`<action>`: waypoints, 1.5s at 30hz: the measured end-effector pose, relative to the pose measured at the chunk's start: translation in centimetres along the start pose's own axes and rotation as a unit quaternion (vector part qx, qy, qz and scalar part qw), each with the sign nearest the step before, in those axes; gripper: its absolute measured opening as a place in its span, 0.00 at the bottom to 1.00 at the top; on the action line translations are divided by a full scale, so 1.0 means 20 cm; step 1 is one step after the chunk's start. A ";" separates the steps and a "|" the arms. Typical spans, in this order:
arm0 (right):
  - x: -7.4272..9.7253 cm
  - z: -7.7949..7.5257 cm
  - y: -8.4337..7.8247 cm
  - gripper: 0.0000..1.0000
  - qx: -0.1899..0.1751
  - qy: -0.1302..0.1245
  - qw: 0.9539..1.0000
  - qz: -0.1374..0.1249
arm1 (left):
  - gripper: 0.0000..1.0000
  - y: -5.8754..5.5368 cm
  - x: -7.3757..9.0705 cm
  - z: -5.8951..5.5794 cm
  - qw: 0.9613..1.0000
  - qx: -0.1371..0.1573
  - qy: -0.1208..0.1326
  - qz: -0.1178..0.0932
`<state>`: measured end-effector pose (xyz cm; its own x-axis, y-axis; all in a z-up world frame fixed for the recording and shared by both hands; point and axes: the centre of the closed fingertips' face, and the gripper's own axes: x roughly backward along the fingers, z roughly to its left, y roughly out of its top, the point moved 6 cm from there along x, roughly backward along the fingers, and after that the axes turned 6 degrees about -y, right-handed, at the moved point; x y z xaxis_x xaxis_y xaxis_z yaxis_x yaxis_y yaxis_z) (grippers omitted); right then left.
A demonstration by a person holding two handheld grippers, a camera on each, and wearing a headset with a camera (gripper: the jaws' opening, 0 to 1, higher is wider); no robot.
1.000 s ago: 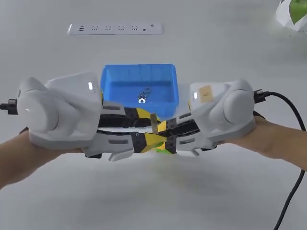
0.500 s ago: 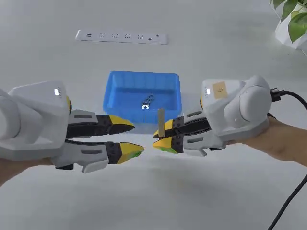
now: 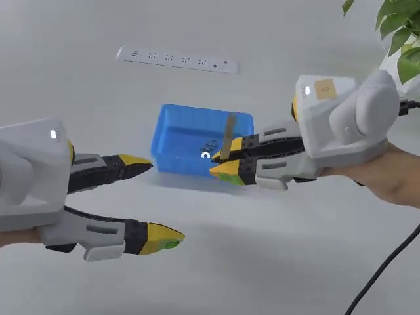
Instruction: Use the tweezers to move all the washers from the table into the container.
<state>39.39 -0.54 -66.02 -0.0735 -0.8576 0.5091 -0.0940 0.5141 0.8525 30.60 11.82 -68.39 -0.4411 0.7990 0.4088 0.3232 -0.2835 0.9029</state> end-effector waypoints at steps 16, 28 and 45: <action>-0.06 -0.27 0.11 0.10 0.009 -0.039 0.999 -0.014 | 0.95 -0.01 0.10 0.00 0.998 0.030 0.038 -0.028; -0.22 -0.37 -0.01 0.10 0.005 -0.052 0.999 0.014 | 0.99 -0.09 0.14 0.03 0.997 0.053 0.056 -0.011; -0.37 -0.37 -0.17 0.10 -0.022 -0.062 0.997 0.038 | 0.97 -0.14 0.15 0.03 0.996 0.068 0.060 0.001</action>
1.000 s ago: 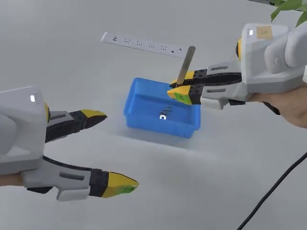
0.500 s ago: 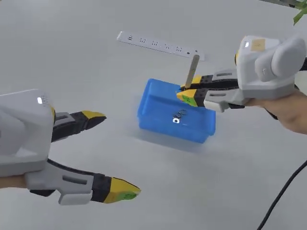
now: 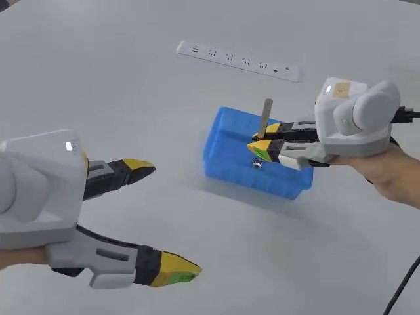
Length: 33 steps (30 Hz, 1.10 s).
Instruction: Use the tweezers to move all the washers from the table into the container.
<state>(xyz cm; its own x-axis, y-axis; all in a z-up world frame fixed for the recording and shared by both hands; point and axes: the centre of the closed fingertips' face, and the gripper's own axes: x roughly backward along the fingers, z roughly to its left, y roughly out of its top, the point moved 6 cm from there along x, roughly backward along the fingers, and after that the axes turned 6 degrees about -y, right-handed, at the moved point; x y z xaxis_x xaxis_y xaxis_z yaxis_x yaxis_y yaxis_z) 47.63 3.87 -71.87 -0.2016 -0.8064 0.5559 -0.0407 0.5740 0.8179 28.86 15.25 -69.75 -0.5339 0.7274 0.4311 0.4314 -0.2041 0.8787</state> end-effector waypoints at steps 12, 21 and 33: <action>0.03 -0.01 0.00 0.10 -0.009 -0.009 1.000 0.003 | 0.96 0.04 -0.01 0.02 1.000 -0.007 -0.001 -0.001; 0.13 -0.03 0.09 0.08 0.000 -0.030 1.000 -0.007 | 0.95 0.16 -0.06 0.08 0.999 -0.027 0.001 -0.018; 0.26 0.13 0.19 0.08 0.028 0.014 0.999 -0.012 | 0.76 0.44 -0.23 0.16 0.995 -0.084 -0.044 -0.029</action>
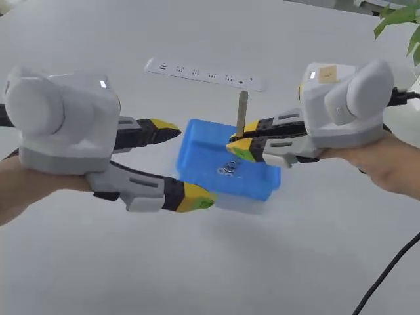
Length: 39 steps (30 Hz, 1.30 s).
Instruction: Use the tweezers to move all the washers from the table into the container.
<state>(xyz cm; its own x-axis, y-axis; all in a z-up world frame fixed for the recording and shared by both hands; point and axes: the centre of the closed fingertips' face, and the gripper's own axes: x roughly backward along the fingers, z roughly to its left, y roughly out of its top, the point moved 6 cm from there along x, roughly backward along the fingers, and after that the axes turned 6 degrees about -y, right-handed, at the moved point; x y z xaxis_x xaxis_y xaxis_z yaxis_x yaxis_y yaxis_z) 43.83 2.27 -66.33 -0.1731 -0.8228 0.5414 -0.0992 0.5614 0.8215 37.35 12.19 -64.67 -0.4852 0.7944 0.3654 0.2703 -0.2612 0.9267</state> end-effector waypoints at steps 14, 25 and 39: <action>0.07 0.12 -0.07 0.08 0.030 0.027 0.998 0.039 | 0.31 0.20 -0.13 -0.03 0.993 -0.092 -0.069 0.014; 0.08 0.19 -0.09 0.08 0.034 0.059 0.996 0.055 | 0.20 0.20 -0.16 -0.10 0.983 -0.135 -0.117 0.053; 0.11 0.27 -0.09 0.08 0.053 0.080 0.992 0.078 | 0.08 0.14 -0.12 -0.19 0.971 -0.159 -0.155 0.085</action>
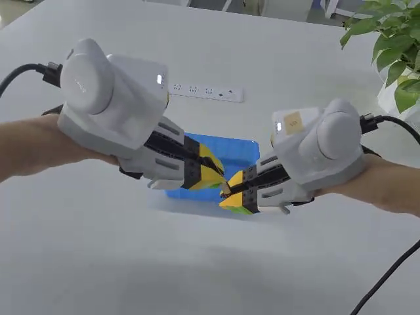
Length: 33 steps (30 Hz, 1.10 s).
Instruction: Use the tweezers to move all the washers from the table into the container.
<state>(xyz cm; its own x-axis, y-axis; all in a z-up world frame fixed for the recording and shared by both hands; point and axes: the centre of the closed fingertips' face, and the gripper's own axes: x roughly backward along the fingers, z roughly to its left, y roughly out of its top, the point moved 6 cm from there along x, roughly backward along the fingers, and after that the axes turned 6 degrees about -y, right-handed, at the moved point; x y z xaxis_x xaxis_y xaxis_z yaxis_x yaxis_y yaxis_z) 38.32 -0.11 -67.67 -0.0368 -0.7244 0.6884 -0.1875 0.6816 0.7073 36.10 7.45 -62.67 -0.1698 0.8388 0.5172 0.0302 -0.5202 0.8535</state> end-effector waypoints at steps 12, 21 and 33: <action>-0.02 0.04 -0.05 0.08 0.017 0.019 0.999 0.033 | 0.06 -0.14 -0.02 -0.05 0.997 -0.046 -0.005 0.060; -0.07 0.05 -0.05 0.08 0.033 0.034 0.997 0.057 | 0.06 -0.25 -0.09 -0.05 0.995 -0.030 -0.020 0.095; -0.15 0.06 -0.14 0.08 0.047 0.059 0.989 0.126 | 0.08 -0.37 -0.17 -0.04 0.992 -0.008 -0.039 0.121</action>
<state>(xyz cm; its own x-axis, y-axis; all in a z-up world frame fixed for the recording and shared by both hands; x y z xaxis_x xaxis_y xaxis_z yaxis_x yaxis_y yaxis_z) 37.75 0.02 -72.00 0.0204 -0.5110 0.8593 -0.2767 0.8230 0.4960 35.61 8.35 -70.76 -0.0836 0.6983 0.7109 0.0452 -0.7100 0.7027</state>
